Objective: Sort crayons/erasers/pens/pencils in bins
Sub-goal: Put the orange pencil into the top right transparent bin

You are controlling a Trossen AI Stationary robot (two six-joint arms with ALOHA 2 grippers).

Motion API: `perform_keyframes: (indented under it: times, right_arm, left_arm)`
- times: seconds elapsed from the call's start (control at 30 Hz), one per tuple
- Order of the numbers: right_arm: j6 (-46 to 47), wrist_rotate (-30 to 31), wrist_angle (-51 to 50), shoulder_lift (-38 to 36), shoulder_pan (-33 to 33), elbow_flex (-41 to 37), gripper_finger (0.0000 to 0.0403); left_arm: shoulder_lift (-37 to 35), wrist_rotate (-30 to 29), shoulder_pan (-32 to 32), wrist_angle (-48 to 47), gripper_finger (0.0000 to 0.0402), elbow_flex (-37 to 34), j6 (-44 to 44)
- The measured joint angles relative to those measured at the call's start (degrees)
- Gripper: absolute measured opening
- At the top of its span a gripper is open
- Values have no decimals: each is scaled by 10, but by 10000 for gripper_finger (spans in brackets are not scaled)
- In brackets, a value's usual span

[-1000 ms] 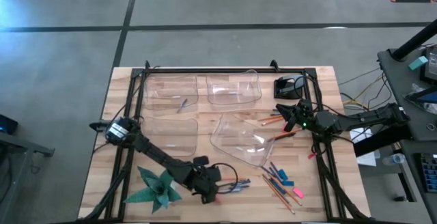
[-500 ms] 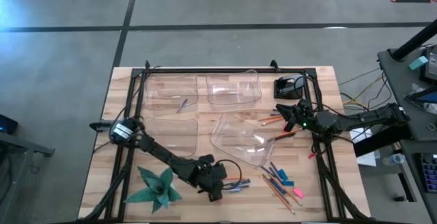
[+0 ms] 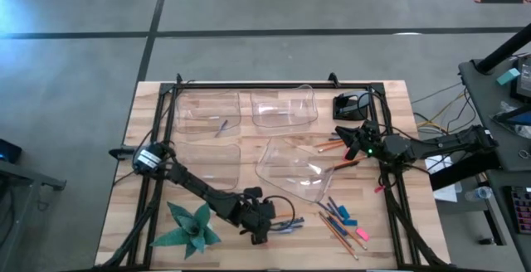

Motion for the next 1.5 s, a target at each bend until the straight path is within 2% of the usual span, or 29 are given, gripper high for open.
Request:
perform_keyframes:
  times: [0.87, 1.17, 1.27, 1.5]
  right_arm:
    - [0, 0, 0, 0, 0, 0, 34]
    - [0, 0, 0, 0, 0, 0, 34]
    - [0, 0, 0, 0, 0, 0, 34]
    - [0, 0, 0, 0, 0, 0, 34]
  left_arm:
    - [-41, 1, 1, -4, 3, 31, 7]
    - [-42, -43, 9, -19, 0, 26, 30]
    - [-42, -43, 20, -34, 17, 26, 28]
    - [-42, -86, 47, -43, 113, 19, 29]
